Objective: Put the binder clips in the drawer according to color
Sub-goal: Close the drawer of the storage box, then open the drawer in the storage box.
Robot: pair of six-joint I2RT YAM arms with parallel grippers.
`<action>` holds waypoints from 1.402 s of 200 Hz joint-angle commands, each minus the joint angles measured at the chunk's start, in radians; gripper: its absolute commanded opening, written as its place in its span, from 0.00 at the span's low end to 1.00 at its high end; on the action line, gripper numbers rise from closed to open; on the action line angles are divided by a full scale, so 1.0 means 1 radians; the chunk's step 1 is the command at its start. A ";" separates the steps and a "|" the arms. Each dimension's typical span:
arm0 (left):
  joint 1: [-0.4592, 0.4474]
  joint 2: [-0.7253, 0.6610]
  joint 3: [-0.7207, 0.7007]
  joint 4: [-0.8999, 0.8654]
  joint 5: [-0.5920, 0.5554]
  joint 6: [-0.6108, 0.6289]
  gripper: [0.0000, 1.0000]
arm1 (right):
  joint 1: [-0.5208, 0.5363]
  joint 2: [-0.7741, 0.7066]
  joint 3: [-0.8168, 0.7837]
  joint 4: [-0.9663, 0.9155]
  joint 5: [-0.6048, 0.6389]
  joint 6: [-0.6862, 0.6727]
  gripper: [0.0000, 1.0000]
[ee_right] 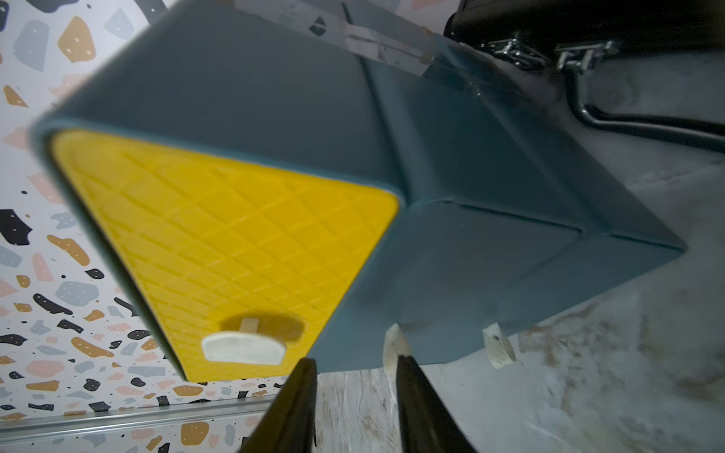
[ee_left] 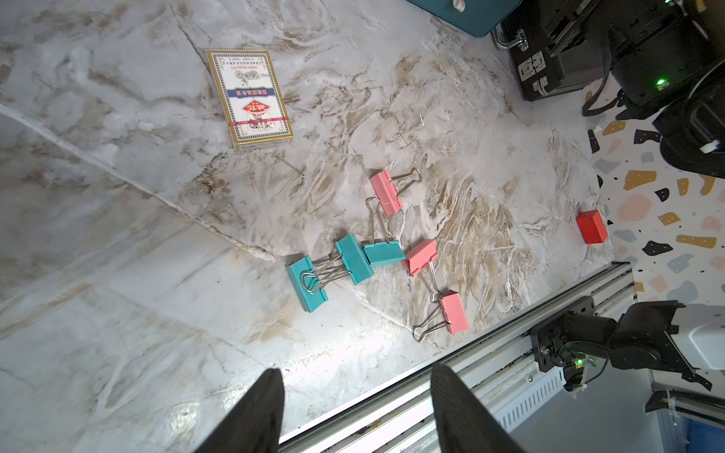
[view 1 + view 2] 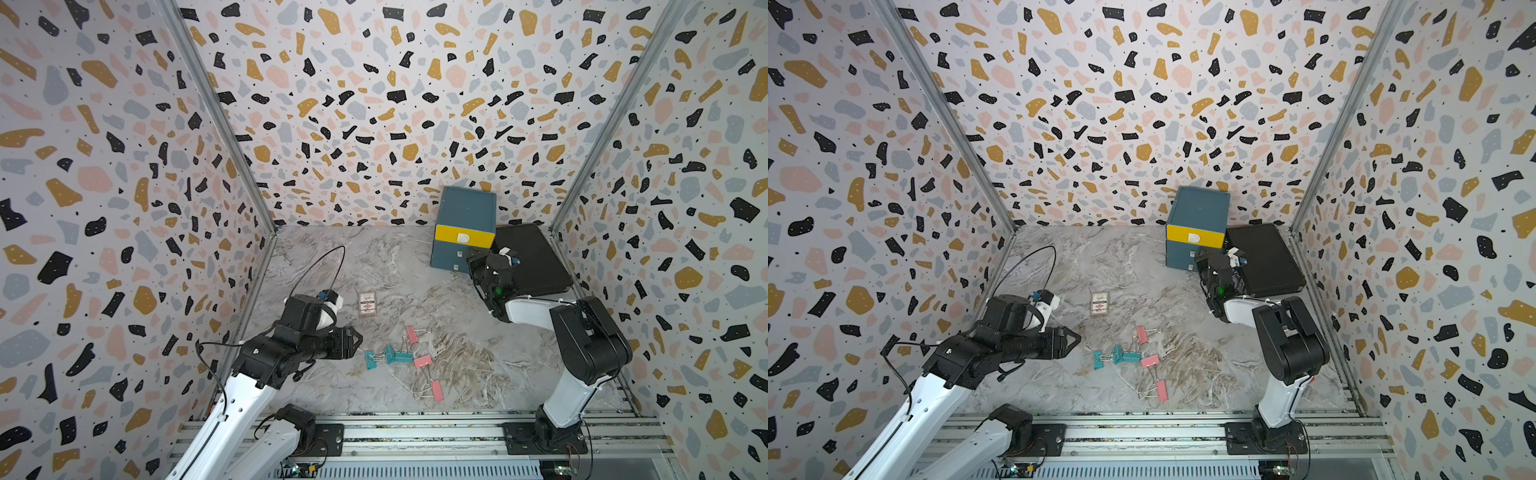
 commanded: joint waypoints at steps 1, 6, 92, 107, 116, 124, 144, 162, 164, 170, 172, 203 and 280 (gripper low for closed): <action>0.012 0.000 -0.008 0.009 0.050 0.036 0.64 | -0.001 0.003 -0.016 0.105 -0.014 0.037 0.40; 0.015 0.001 -0.012 0.015 0.059 0.037 0.64 | -0.001 0.017 -0.015 0.117 -0.014 0.042 0.40; 0.034 -0.019 -0.042 0.041 0.079 0.034 0.63 | -0.001 0.185 0.077 0.257 -0.012 0.125 0.38; 0.034 -0.019 -0.043 0.042 0.076 0.032 0.63 | -0.001 0.197 0.093 0.256 -0.012 0.139 0.38; 0.035 -0.020 -0.043 0.043 0.075 0.033 0.63 | 0.001 0.201 0.098 0.256 -0.008 0.143 0.38; 0.037 -0.019 -0.043 0.044 0.075 0.032 0.63 | 0.001 0.206 0.104 0.259 -0.005 0.147 0.38; 0.036 -0.021 -0.043 0.044 0.075 0.033 0.63 | 0.001 0.219 0.113 0.265 0.004 0.157 0.37; 0.035 -0.023 -0.045 0.044 0.073 0.030 0.63 | 0.001 0.223 0.122 0.259 0.011 0.159 0.36; 0.036 -0.023 -0.045 0.045 0.074 0.030 0.63 | 0.001 0.224 0.124 0.260 0.012 0.159 0.35; 0.035 -0.023 -0.046 0.044 0.071 0.031 0.63 | 0.001 0.227 0.128 0.261 0.014 0.160 0.35; 0.035 -0.024 -0.046 0.044 0.072 0.030 0.62 | 0.001 0.228 0.128 0.261 0.015 0.160 0.34; 0.036 -0.025 -0.045 0.044 0.072 0.030 0.62 | 0.001 0.235 0.135 0.247 0.032 0.170 0.29; 0.035 -0.026 -0.046 0.044 0.070 0.031 0.60 | 0.002 0.240 0.121 0.265 0.067 0.189 0.00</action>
